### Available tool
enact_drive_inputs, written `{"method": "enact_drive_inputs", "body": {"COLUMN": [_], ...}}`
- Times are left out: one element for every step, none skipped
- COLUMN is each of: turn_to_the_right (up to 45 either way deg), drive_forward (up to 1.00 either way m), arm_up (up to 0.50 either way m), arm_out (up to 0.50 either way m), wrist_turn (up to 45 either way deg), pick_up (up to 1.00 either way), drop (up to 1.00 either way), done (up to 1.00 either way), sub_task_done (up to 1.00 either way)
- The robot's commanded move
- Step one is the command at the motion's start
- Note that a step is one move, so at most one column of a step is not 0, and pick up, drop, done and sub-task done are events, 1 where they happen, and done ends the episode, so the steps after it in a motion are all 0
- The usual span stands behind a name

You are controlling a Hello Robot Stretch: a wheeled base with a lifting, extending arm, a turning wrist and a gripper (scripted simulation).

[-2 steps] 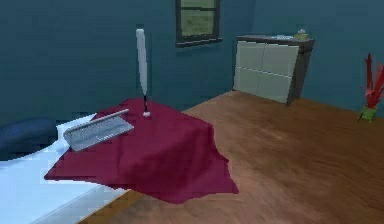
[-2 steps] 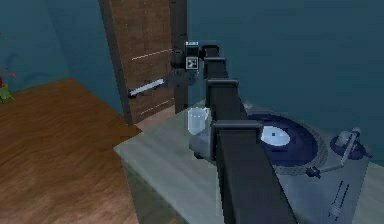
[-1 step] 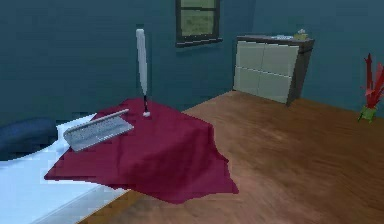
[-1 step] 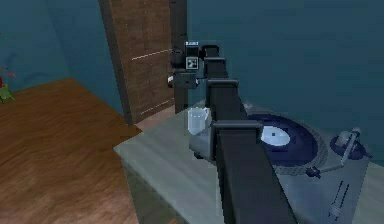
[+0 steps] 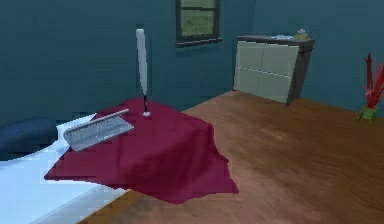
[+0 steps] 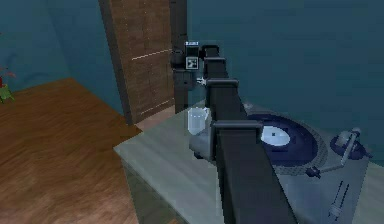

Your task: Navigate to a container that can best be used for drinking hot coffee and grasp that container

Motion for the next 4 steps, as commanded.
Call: {"method": "enact_drive_inputs", "body": {"turn_to_the_right": [0.0,0.0,0.0,0.0], "drive_forward": [0.00,0.00,0.00,0.00], "arm_up": [-0.24,0.00,0.10,0.00], "arm_out": [0.00,0.00,0.00,0.00], "wrist_turn": [0.0,0.0,0.0,0.0], "pick_up": [0.00,1.00,0.00,0.00], "drop": [0.00,0.00,0.00,0.00], "done": [0.00,0.00,0.00,1.00], "sub_task_done": [0.00,0.00,0.00,0.00]}}
